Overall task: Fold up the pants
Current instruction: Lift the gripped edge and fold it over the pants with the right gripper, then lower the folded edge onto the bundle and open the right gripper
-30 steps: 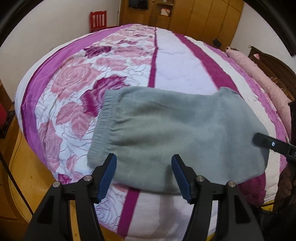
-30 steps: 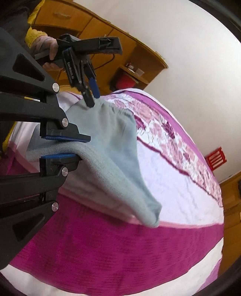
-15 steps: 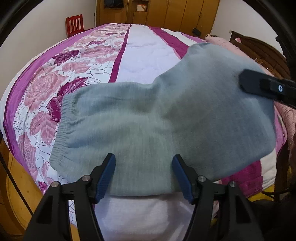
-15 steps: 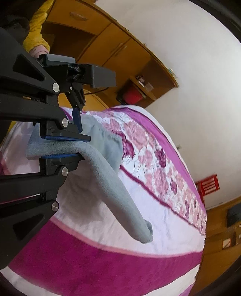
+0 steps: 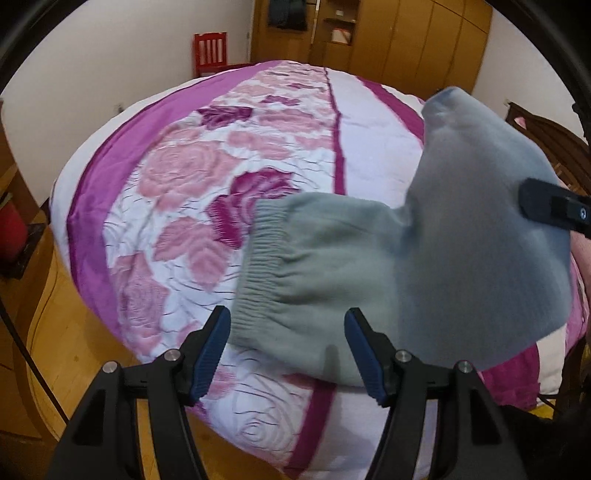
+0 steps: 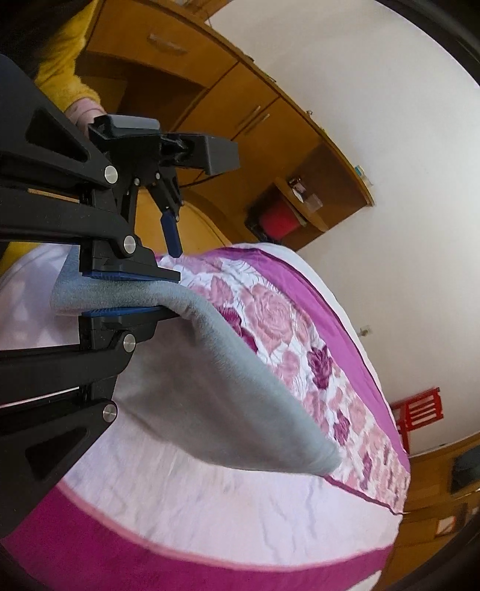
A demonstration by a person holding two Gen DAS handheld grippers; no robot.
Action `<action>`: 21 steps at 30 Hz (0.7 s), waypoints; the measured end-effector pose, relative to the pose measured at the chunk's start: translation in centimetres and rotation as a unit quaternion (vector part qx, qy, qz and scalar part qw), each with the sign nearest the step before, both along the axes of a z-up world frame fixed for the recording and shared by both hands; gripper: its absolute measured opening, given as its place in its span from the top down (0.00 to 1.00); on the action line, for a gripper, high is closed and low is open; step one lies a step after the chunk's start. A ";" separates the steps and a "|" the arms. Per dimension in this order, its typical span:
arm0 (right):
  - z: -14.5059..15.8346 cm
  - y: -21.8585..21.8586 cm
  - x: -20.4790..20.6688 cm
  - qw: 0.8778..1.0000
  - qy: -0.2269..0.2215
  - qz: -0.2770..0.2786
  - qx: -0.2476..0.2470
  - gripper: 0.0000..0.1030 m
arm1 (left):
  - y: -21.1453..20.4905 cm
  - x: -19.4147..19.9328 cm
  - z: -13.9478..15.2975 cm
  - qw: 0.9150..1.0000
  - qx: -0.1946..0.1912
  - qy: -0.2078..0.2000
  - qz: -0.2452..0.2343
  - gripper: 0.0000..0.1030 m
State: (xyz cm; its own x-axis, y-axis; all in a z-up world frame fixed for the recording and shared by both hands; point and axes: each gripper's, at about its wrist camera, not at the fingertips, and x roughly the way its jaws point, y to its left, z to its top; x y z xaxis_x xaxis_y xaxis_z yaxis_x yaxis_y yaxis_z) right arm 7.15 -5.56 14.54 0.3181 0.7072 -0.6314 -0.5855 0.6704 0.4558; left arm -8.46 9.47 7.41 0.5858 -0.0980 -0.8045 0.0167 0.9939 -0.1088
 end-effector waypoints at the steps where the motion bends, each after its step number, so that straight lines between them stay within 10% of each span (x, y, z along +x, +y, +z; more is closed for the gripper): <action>1: -0.2 0.4 0.2 1.000 0.003 0.000 0.001 0.89 | 0.4 -0.1 0.0 1.000 -0.002 -0.002 0.004 0.34; 21: -6.6 9.4 4.9 0.994 0.104 0.031 0.002 0.89 | 5.9 -1.0 -1.3 0.998 -0.010 0.004 0.064 0.34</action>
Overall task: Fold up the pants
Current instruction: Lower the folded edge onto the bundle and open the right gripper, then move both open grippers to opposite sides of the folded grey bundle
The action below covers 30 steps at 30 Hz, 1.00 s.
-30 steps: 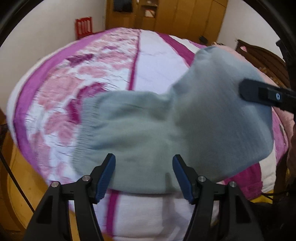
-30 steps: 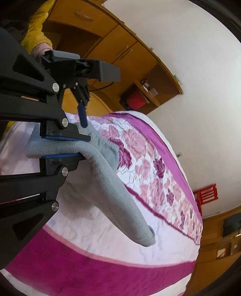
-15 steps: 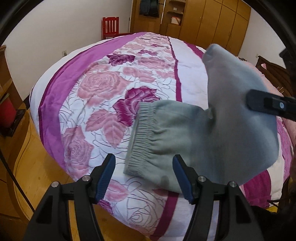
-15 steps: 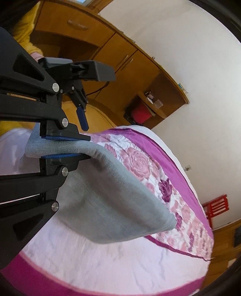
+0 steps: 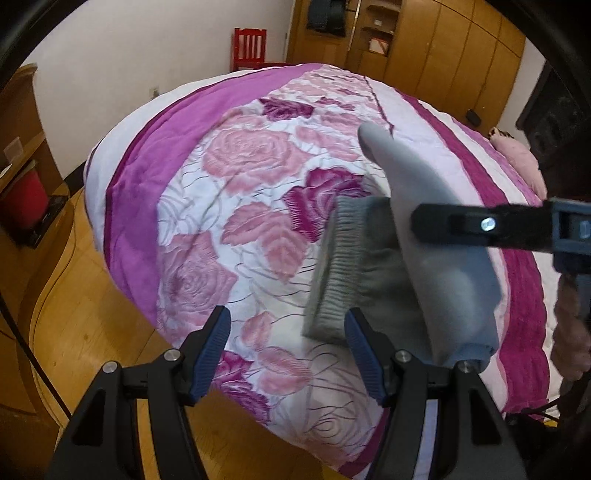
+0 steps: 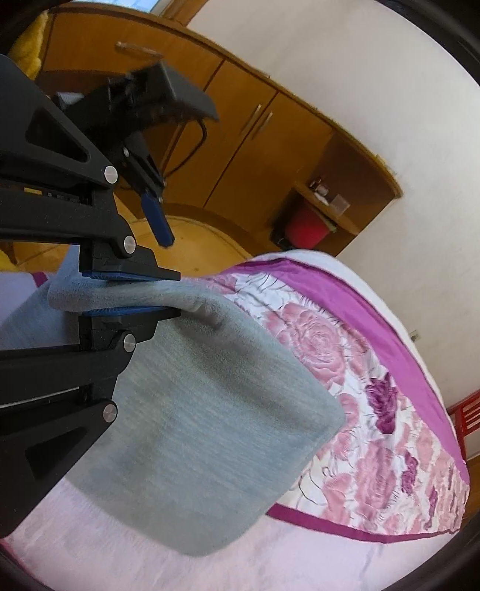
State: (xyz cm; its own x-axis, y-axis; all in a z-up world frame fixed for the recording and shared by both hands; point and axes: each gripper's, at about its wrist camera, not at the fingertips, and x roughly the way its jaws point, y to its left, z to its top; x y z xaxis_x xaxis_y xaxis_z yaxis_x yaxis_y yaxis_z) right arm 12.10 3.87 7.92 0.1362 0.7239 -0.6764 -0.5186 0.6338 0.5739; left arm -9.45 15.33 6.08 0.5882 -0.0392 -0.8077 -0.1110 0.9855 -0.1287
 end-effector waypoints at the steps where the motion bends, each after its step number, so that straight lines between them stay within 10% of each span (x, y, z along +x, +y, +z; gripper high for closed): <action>1: -0.4 0.5 0.2 1.000 -0.002 0.000 -0.008 0.89 | 0.3 0.0 -0.2 1.000 -0.001 0.002 0.004 0.34; 13: 0.9 -2.1 -0.2 0.999 -0.002 -0.031 0.033 0.77 | 1.6 -0.9 0.5 1.000 0.003 -0.007 0.024 0.34; 30: -0.4 -9.8 -4.3 0.992 -0.048 -0.093 -0.070 0.77 | -2.3 -0.5 5.1 0.997 -0.022 -0.058 -0.037 0.38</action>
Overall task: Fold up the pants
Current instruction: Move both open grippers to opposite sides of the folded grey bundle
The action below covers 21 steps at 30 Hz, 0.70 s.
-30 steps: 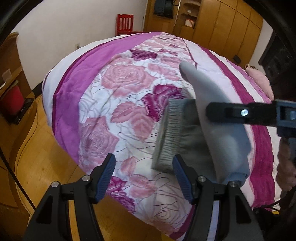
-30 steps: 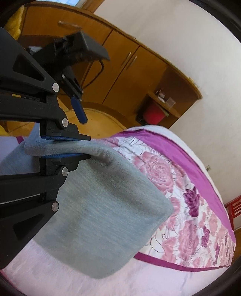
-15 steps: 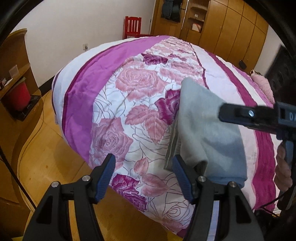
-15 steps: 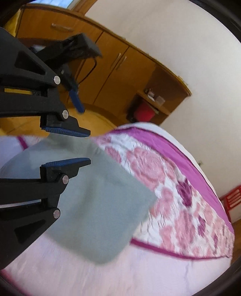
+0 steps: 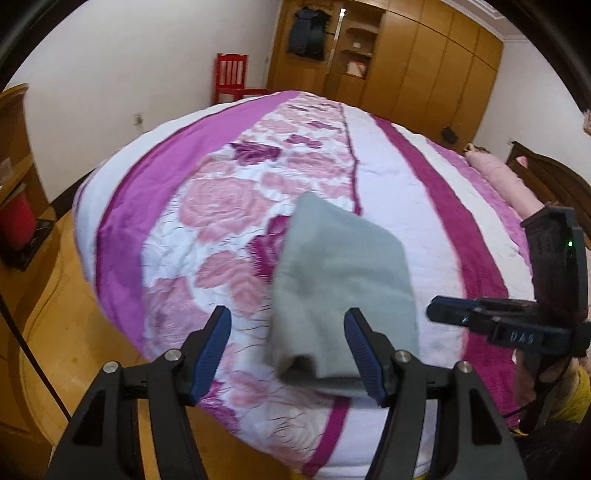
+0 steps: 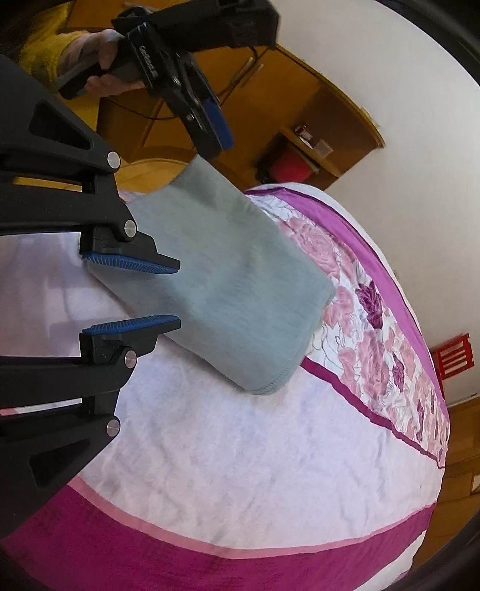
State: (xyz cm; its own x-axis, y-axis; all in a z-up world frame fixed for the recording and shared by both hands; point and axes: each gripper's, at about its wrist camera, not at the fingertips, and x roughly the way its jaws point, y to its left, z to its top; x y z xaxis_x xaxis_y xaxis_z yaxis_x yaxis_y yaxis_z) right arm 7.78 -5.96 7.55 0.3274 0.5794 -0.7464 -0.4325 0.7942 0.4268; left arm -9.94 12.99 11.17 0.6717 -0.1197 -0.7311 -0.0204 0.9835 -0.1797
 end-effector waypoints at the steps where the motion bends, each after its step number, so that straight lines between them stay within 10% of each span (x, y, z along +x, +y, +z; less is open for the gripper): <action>1: -0.1 0.1 -0.2 1.000 0.000 0.005 0.001 0.77 | -0.6 0.3 -0.2 1.000 -0.003 0.000 -0.010 0.42; 11: -1.7 3.7 -1.6 0.995 -0.001 0.088 -0.037 0.77 | 0.3 2.5 -4.8 0.999 -0.004 0.052 0.004 0.65; 21: -2.5 4.4 -2.0 0.994 0.000 0.096 -0.053 0.73 | 1.6 3.2 -7.1 0.996 -0.007 0.088 0.023 0.59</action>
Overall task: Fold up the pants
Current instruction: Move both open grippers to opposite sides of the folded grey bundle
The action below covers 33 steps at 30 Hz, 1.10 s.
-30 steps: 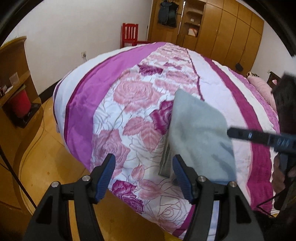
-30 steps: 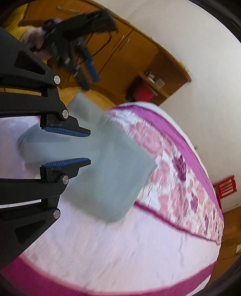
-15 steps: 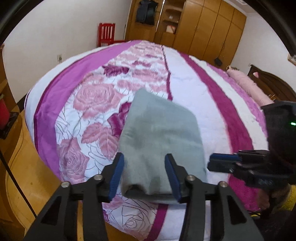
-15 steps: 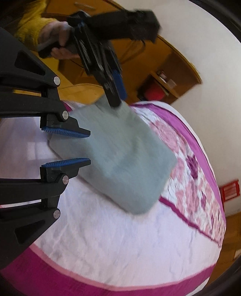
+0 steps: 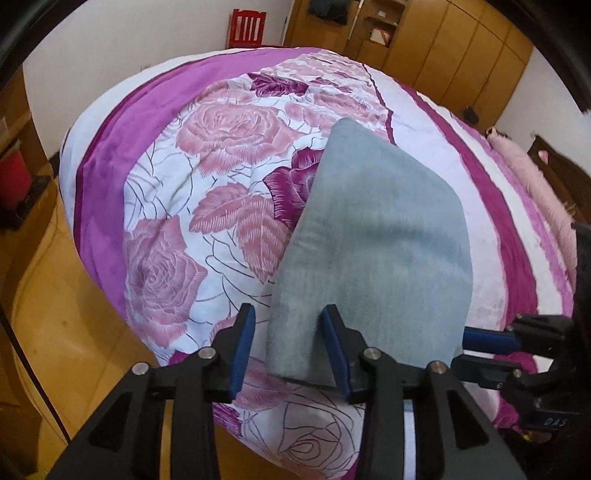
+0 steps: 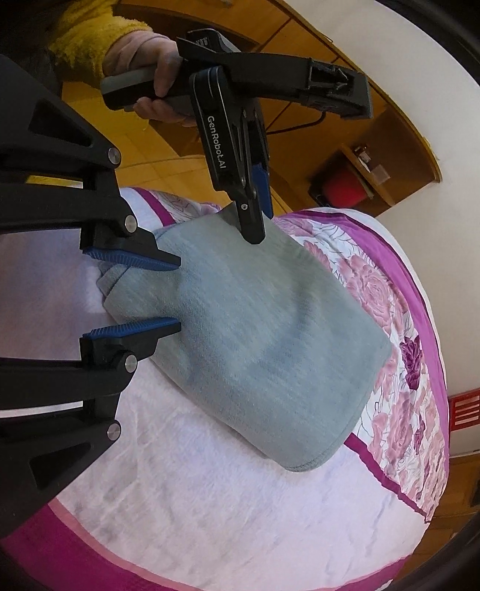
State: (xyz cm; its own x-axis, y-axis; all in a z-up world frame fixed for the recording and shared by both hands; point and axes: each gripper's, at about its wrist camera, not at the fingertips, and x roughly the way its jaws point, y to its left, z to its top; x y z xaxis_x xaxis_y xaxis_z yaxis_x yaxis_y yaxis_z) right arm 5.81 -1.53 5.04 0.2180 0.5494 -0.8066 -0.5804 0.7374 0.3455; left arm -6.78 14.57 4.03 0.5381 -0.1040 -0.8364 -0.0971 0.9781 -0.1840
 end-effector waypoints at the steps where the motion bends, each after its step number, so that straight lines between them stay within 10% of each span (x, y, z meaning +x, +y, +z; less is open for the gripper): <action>1: 0.1 0.0 0.0 1.000 -0.001 -0.001 -0.001 0.73 | -0.1 0.0 0.2 1.000 0.005 0.000 -0.003 0.59; 5: 1.8 -1.0 -0.4 0.999 -0.022 -0.015 0.024 0.72 | 0.0 0.2 1.2 1.000 0.006 0.004 -0.007 0.58; 10: 3.3 -3.4 0.5 0.994 -0.055 -0.084 0.042 0.32 | 0.0 1.1 3.6 0.999 0.002 -0.021 -0.027 0.38; 33: -5.4 -3.2 6.9 0.977 0.109 -0.140 0.115 0.26 | 0.0 6.6 -2.6 0.993 -0.077 0.052 -0.077 0.07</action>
